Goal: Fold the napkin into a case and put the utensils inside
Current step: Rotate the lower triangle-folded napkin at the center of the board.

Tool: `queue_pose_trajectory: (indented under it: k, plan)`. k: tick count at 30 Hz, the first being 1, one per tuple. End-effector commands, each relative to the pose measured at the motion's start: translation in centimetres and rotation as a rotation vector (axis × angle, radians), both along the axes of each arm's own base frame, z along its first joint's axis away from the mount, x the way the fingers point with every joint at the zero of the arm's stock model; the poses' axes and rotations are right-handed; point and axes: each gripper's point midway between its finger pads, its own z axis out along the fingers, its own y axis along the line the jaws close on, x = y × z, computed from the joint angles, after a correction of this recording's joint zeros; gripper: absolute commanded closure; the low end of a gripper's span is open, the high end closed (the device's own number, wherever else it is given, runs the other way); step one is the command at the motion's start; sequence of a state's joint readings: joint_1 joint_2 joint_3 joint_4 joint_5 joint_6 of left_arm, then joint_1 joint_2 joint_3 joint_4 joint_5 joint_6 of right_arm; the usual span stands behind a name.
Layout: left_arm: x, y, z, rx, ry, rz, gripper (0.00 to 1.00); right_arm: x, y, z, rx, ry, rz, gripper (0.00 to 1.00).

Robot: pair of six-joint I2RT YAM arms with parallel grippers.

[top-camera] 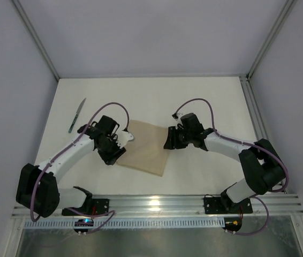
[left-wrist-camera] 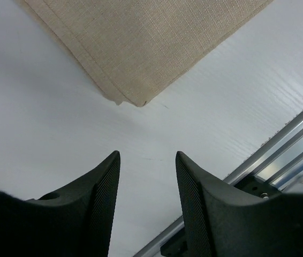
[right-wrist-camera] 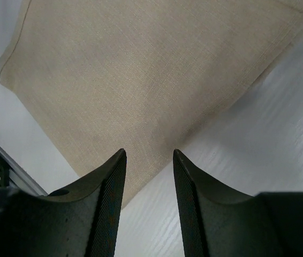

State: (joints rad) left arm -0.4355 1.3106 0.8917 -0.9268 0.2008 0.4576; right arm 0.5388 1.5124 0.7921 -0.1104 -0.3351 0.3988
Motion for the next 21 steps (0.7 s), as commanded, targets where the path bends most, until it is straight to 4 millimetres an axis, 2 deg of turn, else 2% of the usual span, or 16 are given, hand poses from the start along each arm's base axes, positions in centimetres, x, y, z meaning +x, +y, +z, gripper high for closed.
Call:
queue_pose_trajectory:
  k: [1, 6, 12, 15, 17, 18, 21]
  plan:
    - [0.9, 0.4, 1.0, 0.066, -0.093, -0.105, 0.51, -0.1, 0.2, -0.7, 0.040, 0.034, -0.057, 0.56]
    - [0.5, -3.2, 0.0, 0.099, -0.201, -0.395, 0.44, -0.8, -0.3, -2.3, 0.029, 0.094, -0.111, 0.55]
    - [1.8, -5.2, -1.9, 0.140, -0.292, -0.636, 0.27, -0.9, -0.7, -3.9, -0.006, 0.125, -0.126, 0.55]
    - [1.9, -5.5, -3.1, 0.157, -0.309, -0.747, 0.25, -0.7, -0.6, -4.2, 0.007, 0.138, -0.122, 0.56]
    - [1.2, -4.9, -4.7, 0.177, -0.289, -0.810, 0.21, -0.8, -0.7, -4.4, 0.017, 0.156, -0.128, 0.56]
    - [1.0, -4.7, -5.2, 0.180, -0.288, -0.840, 0.20, -0.2, -0.5, -4.0, 0.037, 0.134, -0.129, 0.57]
    - [0.4, -3.6, -6.8, 0.215, -0.281, -0.914, 0.21, -0.2, -0.6, -3.9, 0.043, 0.131, -0.129, 0.57]
